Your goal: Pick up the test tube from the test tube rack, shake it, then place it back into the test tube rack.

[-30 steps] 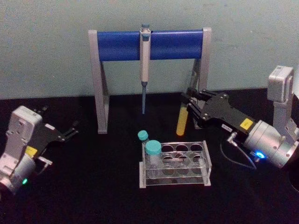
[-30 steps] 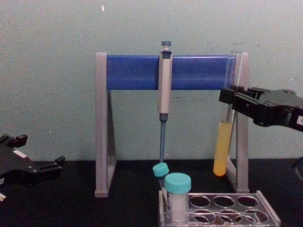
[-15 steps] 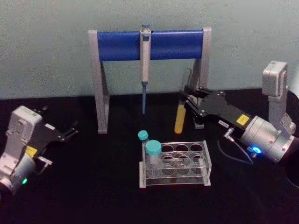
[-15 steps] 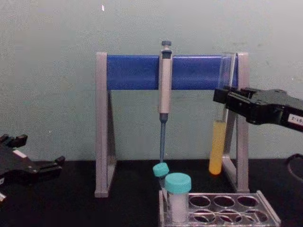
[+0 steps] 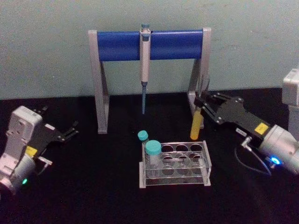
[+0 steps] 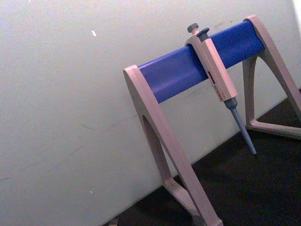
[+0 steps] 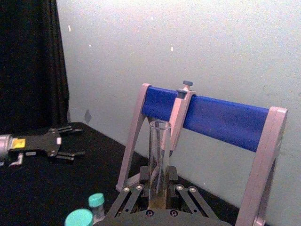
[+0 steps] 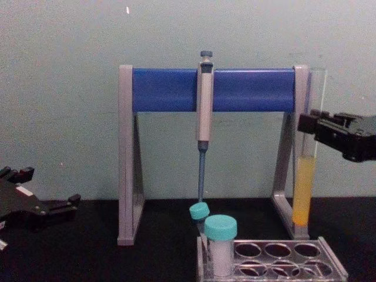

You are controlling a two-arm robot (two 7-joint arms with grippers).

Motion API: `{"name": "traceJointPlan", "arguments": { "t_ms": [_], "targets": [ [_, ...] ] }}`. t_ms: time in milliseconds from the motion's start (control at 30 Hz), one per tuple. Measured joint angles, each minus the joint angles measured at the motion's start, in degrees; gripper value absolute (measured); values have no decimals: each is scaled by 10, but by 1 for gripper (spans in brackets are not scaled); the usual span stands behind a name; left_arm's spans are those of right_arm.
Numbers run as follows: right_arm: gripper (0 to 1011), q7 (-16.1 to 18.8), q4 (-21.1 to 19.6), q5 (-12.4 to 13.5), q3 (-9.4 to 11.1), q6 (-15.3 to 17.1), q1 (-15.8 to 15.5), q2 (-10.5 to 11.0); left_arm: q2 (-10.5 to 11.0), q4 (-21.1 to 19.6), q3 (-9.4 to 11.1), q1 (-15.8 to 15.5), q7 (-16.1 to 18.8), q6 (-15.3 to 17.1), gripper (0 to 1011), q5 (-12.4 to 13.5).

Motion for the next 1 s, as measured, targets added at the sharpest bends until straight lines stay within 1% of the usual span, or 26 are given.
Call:
{"name": "traceJointPlan", "arguments": {
  "t_ms": [67, 133, 233, 400, 467, 533, 567, 667, 767, 867, 900, 1000],
  "targets": [
    [229, -2, -9, 0, 2, 2, -9, 5, 0, 0, 0, 0, 0, 0, 1010, 0],
    [229, -2, -29, 2, 5, 8, -26, 14, 0, 0, 0, 0, 0, 0, 1010, 0],
    [229, 2, -37, 3, 5, 9, -33, 18, 0, 0, 0, 0, 0, 0, 1010, 0],
    [229, 19, -45, 7, -6, 13, -35, 21, 0, 0, 0, 0, 0, 0, 1010, 0],
    [229, 25, -43, 9, -11, 13, -30, 19, 0, 0, 0, 0, 0, 0, 1010, 0],
    [229, 37, -32, 12, -23, 14, -15, 13, 0, 0, 0, 0, 0, 0, 1010, 0],
    [229, 37, -32, 12, -23, 14, -15, 13, 0, 0, 0, 0, 0, 0, 1010, 0],
    [229, 47, -11, 14, -35, 12, 7, 3, 0, 0, 0, 0, 0, 0, 1010, 0],
    [229, 52, 5, 16, -41, 9, 22, -5, 0, 0, 0, 0, 0, 0, 1010, 0],
    [229, 54, 34, 16, -47, 2, 45, -18, 0, 0, 0, 0, 0, 0, 1009, 0],
    [229, 54, 34, 16, -47, 2, 45, -18, 0, 0, 0, 0, 0, 0, 1010, 0],
    [229, 49, 57, 15, -49, -4, 62, -29, 0, 0, 0, 0, 0, 0, 1010, 0]
  ]
}}
